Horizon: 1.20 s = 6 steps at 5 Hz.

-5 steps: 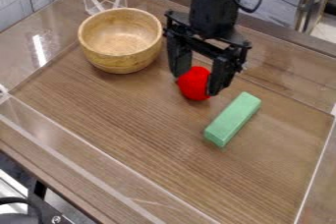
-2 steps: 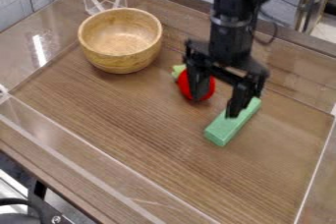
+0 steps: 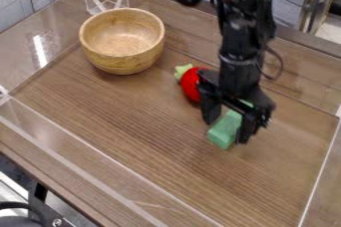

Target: Put the green stick in the brown bowl

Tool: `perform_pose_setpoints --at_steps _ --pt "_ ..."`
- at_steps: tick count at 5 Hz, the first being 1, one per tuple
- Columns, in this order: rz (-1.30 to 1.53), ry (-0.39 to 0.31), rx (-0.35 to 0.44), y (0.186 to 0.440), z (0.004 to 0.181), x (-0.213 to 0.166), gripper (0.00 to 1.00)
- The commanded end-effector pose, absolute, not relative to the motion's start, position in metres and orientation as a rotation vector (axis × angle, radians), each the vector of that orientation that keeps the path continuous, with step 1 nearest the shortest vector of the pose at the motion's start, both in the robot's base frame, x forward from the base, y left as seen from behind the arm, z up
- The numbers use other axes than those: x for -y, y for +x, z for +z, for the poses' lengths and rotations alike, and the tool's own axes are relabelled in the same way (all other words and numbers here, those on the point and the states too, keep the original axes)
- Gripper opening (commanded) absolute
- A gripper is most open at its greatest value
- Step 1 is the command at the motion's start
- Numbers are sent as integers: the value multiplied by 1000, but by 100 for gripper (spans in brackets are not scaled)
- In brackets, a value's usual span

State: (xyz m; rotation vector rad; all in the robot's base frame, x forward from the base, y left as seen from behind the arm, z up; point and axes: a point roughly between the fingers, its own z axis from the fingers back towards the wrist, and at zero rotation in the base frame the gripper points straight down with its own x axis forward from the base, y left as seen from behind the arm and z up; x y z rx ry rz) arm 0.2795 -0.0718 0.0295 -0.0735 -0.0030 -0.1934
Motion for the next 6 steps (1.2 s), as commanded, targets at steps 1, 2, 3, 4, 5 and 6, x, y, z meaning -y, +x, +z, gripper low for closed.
perform_pose_setpoints --at_steps 1,2,3,4,5,6 --pt "-241 -86 54 286 33 81 100" --pt "-179 -87 63 287 28 71 0" --pt "-114 -97 91 288 30 61 0" --pt "-43 -101 103 291 37 59 100" --pt "11 -101 119 294 44 60 0" --pt "16 -106 135 300 39 60 100"
